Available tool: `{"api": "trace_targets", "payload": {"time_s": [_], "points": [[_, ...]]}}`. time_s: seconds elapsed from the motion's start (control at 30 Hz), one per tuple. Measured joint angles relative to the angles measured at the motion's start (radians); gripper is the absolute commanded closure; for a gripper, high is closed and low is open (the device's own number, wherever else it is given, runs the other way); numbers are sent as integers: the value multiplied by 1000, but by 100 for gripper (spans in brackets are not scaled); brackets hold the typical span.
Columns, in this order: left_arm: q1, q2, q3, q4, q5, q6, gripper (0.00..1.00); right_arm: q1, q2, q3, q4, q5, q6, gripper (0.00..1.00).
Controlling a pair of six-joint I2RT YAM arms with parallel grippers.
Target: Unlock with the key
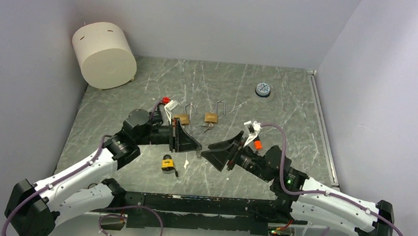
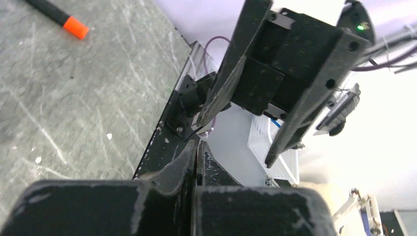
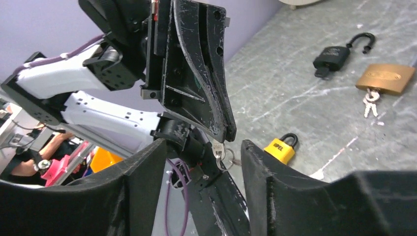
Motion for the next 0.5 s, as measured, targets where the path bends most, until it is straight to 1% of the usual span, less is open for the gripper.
{"api": "trace_targets", "payload": {"time_s": [0.1,0.13,0.3,0.5], "points": [[-3,6,24,35,43,6,97,-1,1,-6,54,-27,3,59],[-3,7,30,46,55,6,97,-1,2,-7,63,-35,3,62],[-4,8,55,94,101,5,97,-2,19,-7,108,-71,5,65],[-5,8,59,138,124,3,98,-2,35,-7,116,-97,5,80]]}}
